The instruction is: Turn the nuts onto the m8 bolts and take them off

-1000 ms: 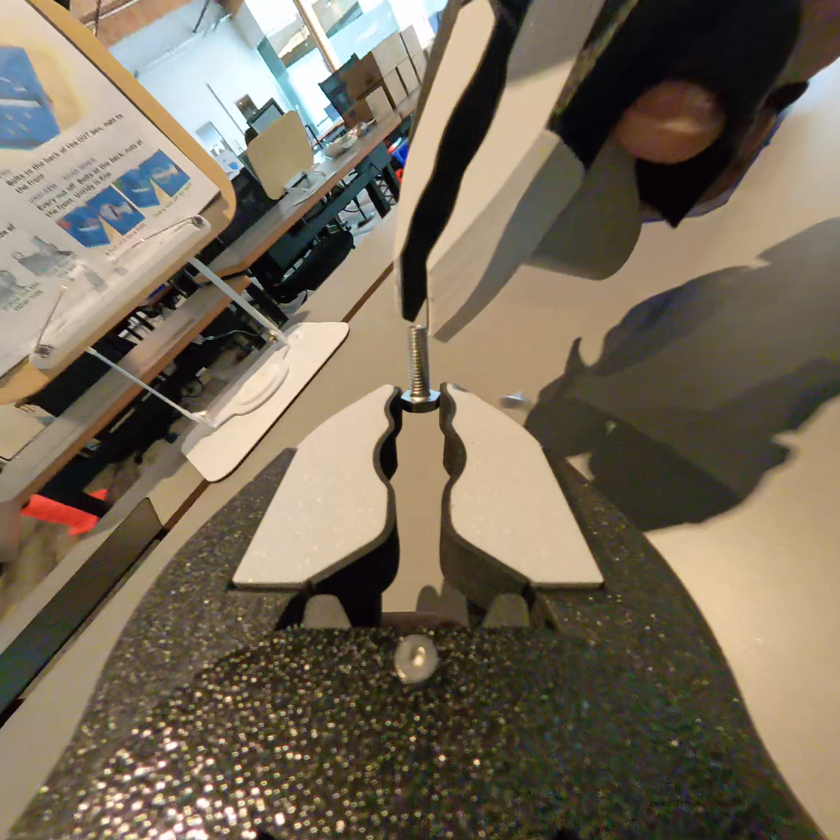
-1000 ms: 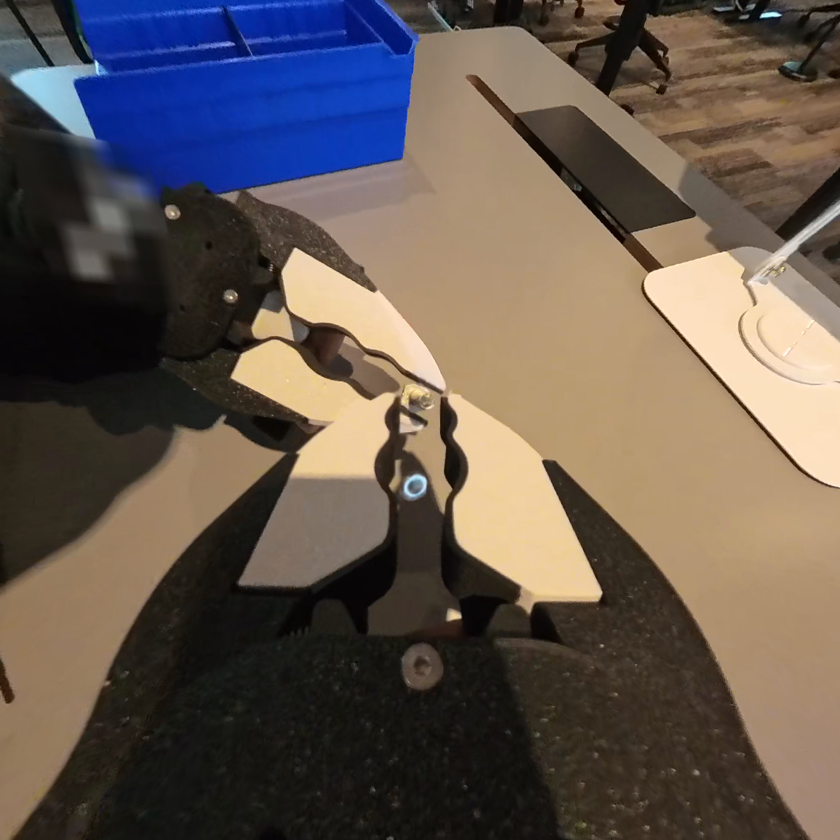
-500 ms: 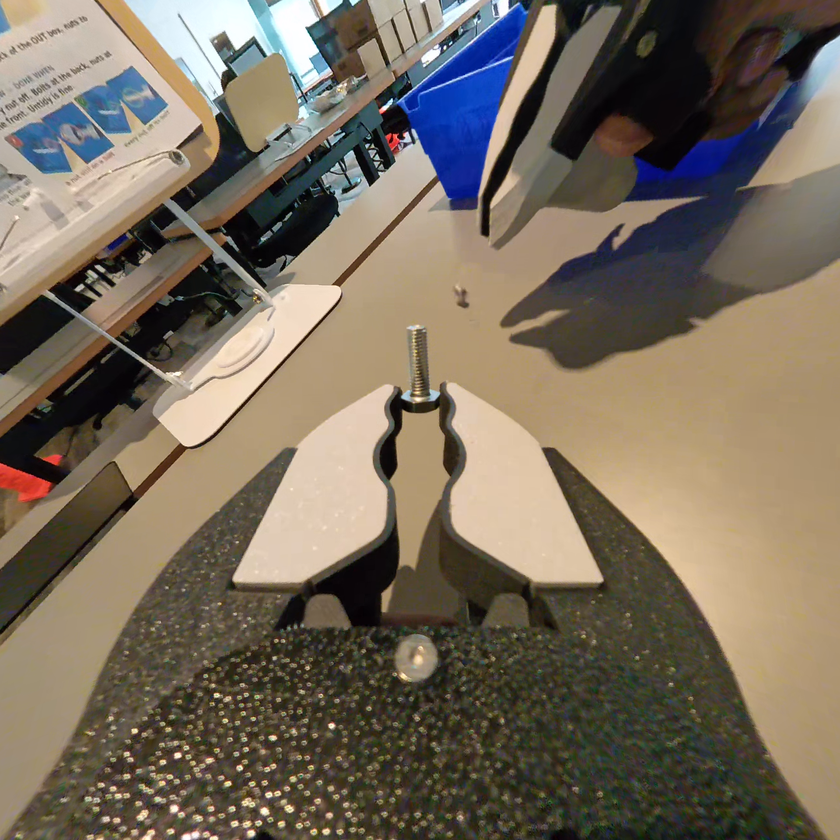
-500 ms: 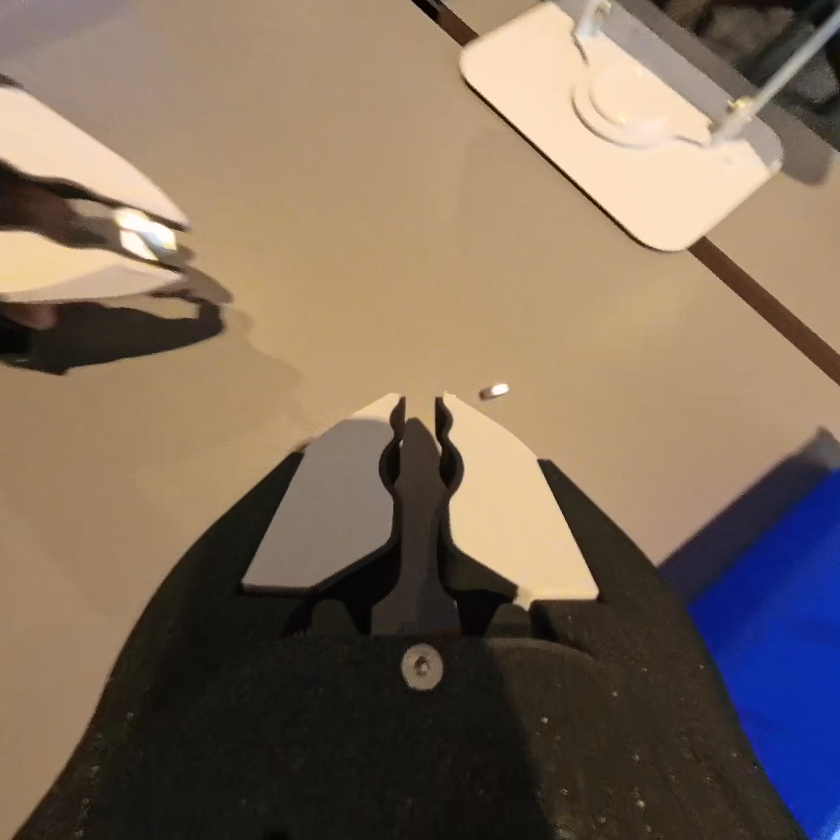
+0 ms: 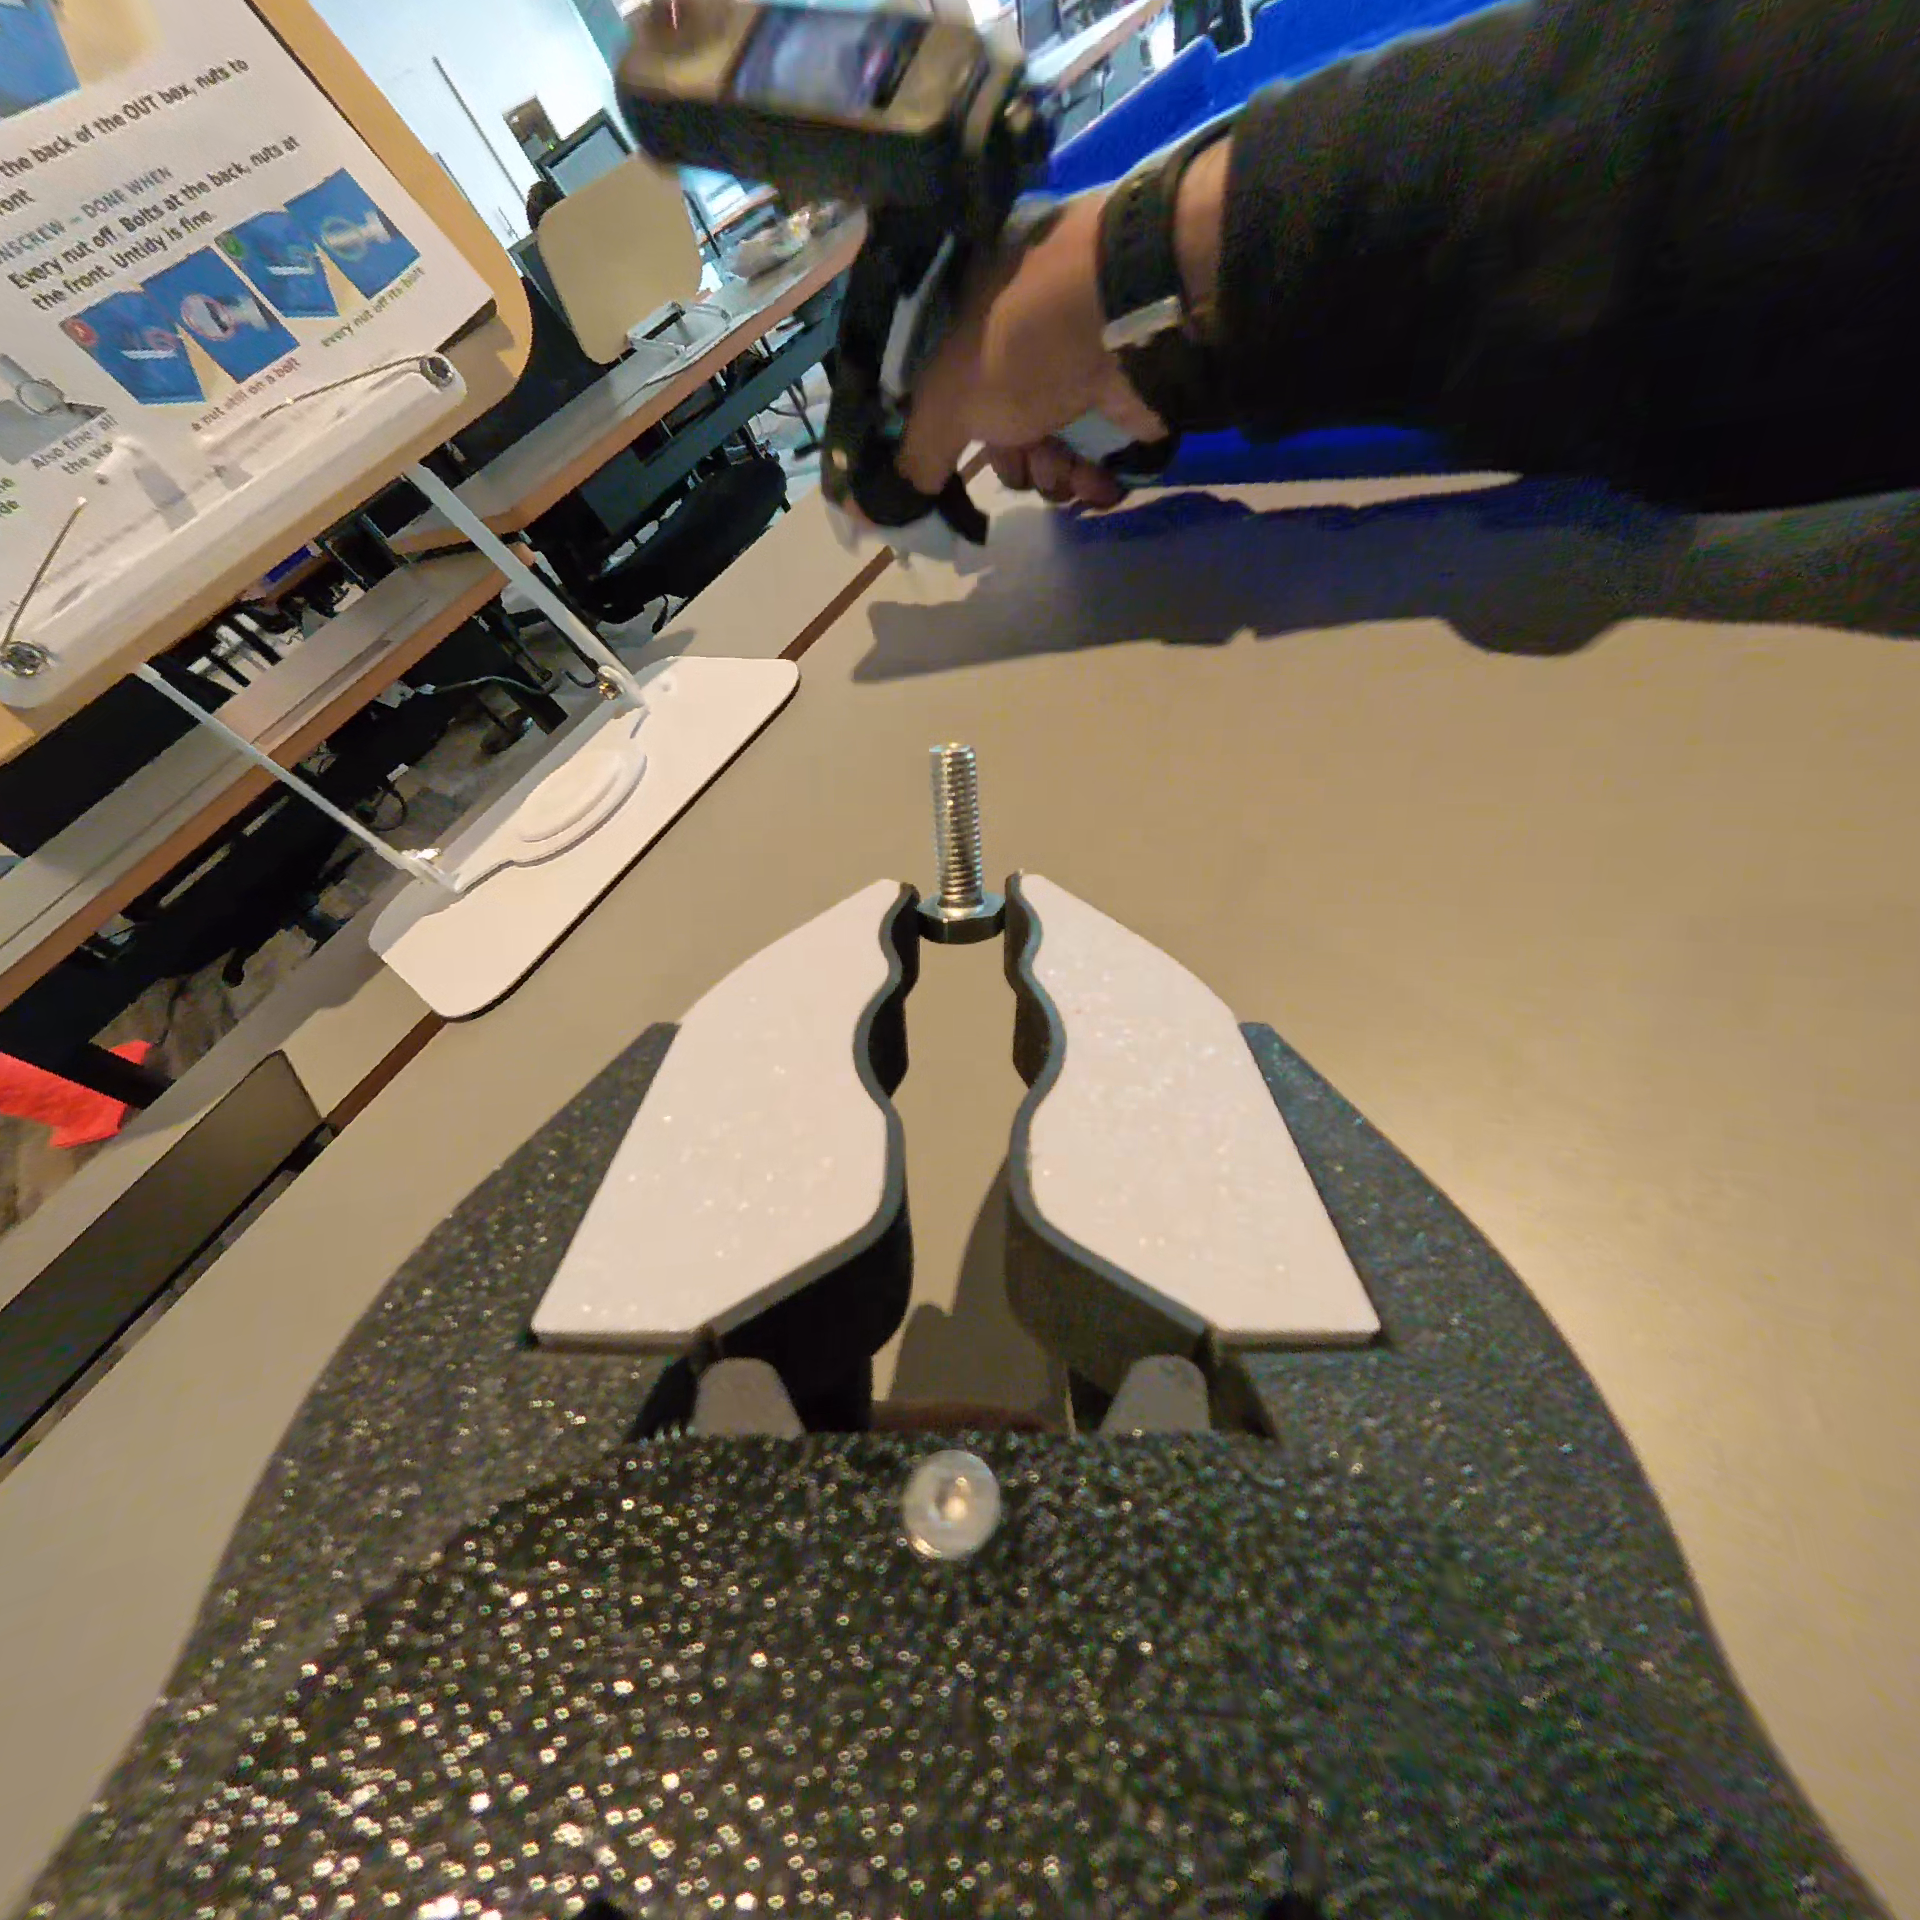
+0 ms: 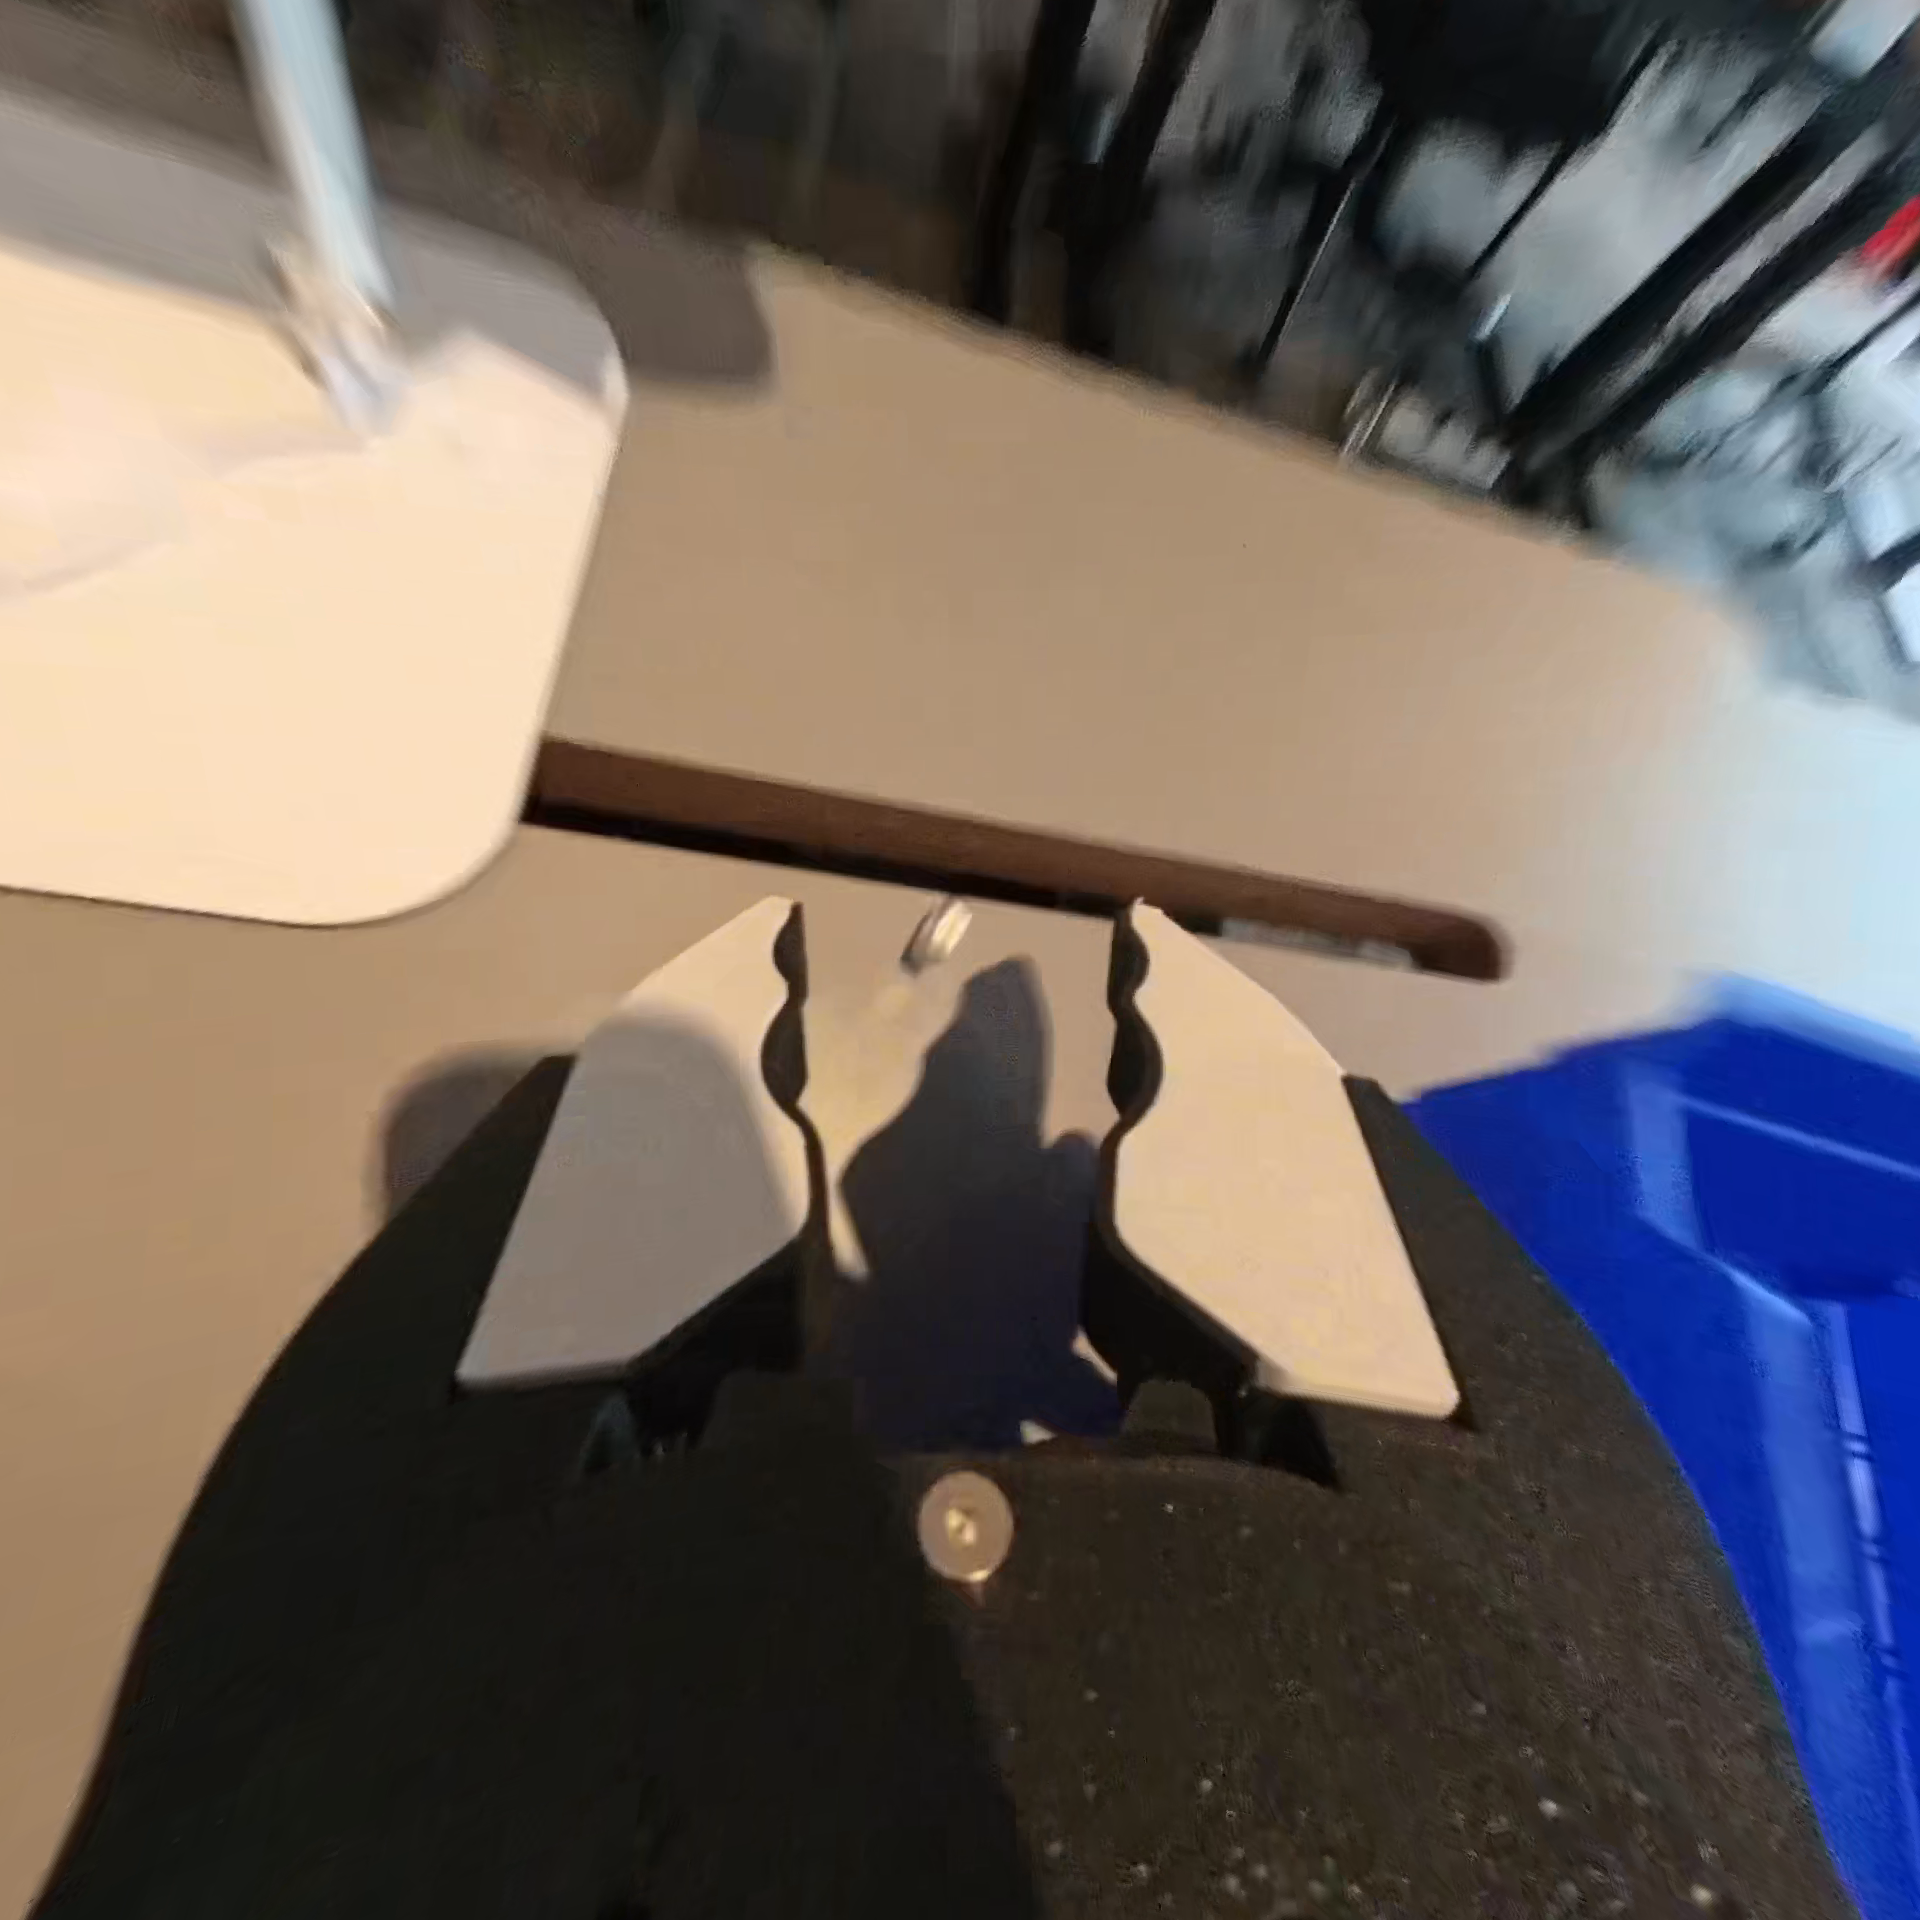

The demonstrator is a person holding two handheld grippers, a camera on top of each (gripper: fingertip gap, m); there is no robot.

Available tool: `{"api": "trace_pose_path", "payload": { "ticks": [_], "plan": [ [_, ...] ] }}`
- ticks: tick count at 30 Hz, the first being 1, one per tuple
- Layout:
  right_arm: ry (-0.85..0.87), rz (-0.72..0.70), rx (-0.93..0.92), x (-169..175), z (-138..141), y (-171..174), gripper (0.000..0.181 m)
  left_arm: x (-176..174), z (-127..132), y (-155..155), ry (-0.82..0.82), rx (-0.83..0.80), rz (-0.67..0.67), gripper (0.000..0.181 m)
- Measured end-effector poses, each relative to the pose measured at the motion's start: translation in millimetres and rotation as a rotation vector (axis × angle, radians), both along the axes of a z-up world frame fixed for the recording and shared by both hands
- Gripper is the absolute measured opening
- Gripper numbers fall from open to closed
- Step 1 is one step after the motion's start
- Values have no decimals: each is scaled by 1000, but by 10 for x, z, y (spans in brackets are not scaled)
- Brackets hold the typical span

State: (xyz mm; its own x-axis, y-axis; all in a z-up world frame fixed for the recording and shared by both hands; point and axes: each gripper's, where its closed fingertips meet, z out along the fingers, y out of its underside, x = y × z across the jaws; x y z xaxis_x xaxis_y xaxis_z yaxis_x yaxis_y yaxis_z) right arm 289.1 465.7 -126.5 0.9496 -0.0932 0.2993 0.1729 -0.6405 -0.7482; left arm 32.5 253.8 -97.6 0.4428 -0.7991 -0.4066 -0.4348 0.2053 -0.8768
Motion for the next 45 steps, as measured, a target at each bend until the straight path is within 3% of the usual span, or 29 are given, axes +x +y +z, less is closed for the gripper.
{"api": "trace_pose_path", "payload": {
  "ticks": [1,3,11,17,23,27,31,34,39,45],
  "plan": [
    [28,-10,-94,58,-218,74,57,-18,2,11,1,5,5,15],
    [83,21,-116,80,-342,199,1,-54,26,34,-16,-2,14,15],
    [135,44,-117,281,-350,48,0,-71,52,49,-50,-28,10,15],
    [166,153,17,17,-142,-263,0,-75,48,64,-48,-28,21,15],
    [10,399,100,-590,28,-1020,0,-107,45,99,-51,-41,40,15],
    [-103,473,175,-772,166,-1605,0,-117,49,110,-40,-23,54,15],
    [-206,491,178,-809,58,-1956,0,-136,28,140,1,21,86,15],
    [-281,513,171,-838,14,-1984,0,-161,39,172,27,72,114,15],
    [-257,544,207,-1003,52,-1838,0,-249,18,277,40,98,165,15],
    [-482,520,172,-869,-42,-1743,0,-423,-67,440,138,151,232,15]
  ]
}}
